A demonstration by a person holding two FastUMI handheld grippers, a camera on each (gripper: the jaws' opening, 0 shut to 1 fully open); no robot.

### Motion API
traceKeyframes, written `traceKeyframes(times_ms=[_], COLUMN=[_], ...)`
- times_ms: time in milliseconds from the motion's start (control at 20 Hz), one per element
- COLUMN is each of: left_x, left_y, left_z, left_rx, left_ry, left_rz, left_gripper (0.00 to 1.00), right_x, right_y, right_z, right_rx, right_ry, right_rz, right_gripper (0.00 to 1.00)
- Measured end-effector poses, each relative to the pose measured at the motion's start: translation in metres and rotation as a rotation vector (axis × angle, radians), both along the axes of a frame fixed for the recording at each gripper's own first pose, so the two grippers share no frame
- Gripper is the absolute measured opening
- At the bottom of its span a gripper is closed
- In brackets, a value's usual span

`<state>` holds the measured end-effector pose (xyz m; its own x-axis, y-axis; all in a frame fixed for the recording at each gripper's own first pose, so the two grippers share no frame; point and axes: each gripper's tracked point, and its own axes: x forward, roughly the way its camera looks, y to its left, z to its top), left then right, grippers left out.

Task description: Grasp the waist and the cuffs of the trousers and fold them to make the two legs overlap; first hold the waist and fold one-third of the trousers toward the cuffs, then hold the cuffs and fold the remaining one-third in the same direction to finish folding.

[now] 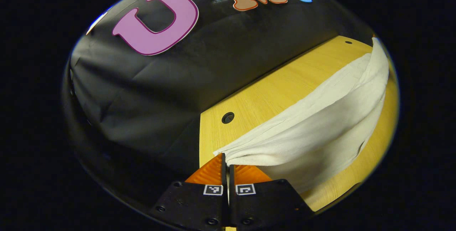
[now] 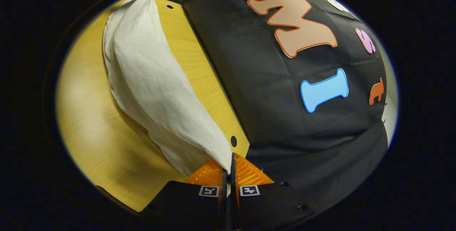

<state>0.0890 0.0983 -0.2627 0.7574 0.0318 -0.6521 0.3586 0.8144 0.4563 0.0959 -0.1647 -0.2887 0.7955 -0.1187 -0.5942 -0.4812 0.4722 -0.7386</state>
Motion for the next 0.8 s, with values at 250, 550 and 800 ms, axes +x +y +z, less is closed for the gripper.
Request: traceKeyframes(times_ms=[250,550,800], left_x=[0.01,0.019,0.02], left_y=[-0.009,-0.009,-0.007], left_z=[-0.037,-0.061,-0.051], left_rx=[-0.004,0.013,-0.061], left_ry=[0.028,0.017,-0.043], left_rz=[0.064,0.123,0.176], left_gripper=[0.0,0.09,0.95], right_x=[0.033,0.063,0.072], right_y=[0.0,-0.006,-0.027], right_z=[-0.062,-0.115,-0.102], right_rx=[0.06,0.054,0.171], right_ry=[0.088,0.098,-0.02], right_rz=[-0.034,-0.129,-0.36], right_gripper=[0.13,0.16,0.98])
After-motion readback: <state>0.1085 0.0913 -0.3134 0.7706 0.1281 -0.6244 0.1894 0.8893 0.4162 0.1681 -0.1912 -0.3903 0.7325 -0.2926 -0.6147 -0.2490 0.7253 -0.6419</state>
